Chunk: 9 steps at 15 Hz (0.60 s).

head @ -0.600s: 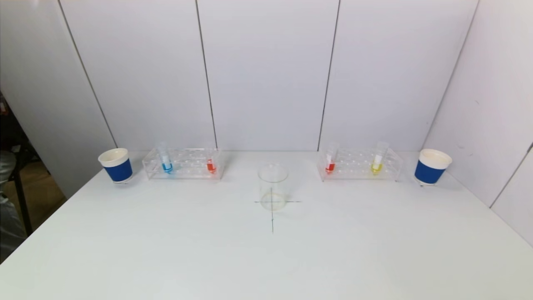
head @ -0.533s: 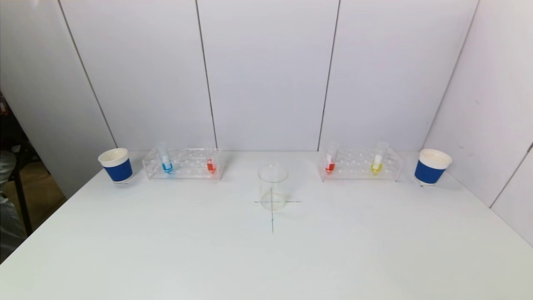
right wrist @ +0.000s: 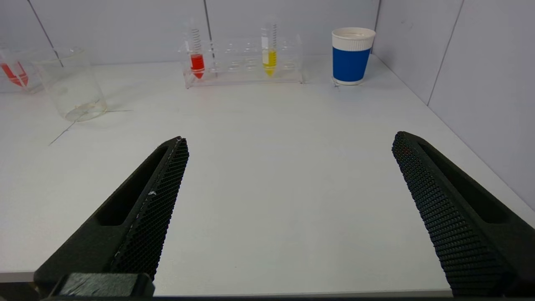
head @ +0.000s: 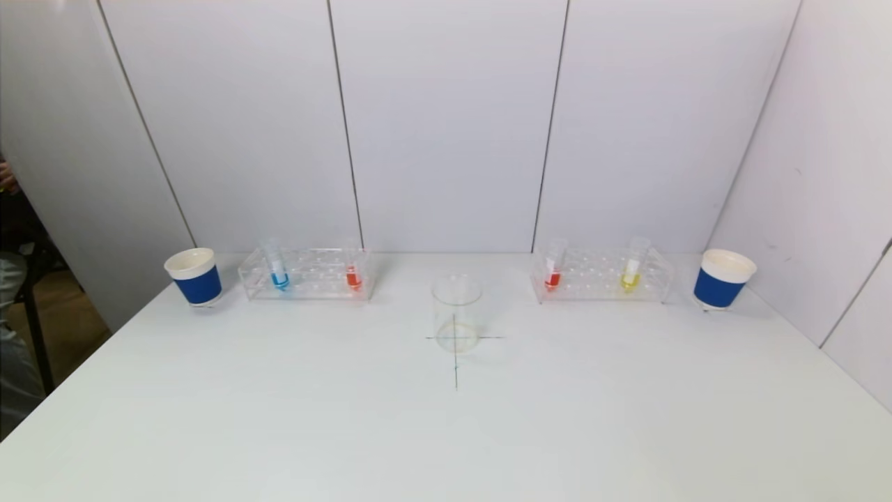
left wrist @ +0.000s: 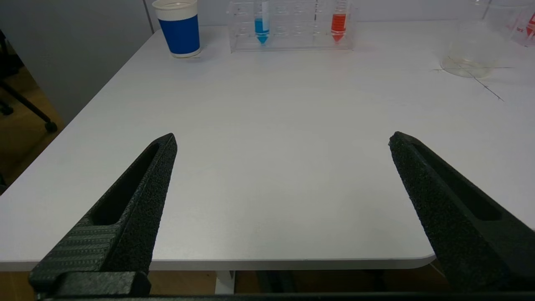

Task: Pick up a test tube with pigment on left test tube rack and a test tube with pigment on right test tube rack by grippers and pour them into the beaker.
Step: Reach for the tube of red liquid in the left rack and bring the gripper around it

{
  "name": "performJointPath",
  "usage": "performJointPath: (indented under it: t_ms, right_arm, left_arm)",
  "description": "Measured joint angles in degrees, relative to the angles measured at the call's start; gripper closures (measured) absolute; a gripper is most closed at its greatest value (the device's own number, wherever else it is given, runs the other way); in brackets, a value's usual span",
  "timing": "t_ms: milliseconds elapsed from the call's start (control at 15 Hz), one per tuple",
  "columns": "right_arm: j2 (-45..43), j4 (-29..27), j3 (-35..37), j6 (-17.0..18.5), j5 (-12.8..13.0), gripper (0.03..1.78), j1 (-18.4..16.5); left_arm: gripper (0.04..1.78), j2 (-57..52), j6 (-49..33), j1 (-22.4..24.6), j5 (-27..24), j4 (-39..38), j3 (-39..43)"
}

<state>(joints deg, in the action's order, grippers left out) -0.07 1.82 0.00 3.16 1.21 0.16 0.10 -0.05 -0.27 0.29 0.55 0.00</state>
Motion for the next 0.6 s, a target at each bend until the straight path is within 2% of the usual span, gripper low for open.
performJointPath:
  t_ms: [400,600]
  right_arm:
    - [0.0,0.0,0.0,0.0,0.1,0.04,0.0]
    - [0.0,0.0,0.0,0.0,0.0,0.04,0.0]
  left_arm:
    - [0.05,0.0,1.7,0.2,-0.3,1.0,-0.9]
    - [0.05,1.5,3.6,0.2,-0.4,3.5,-7.0]
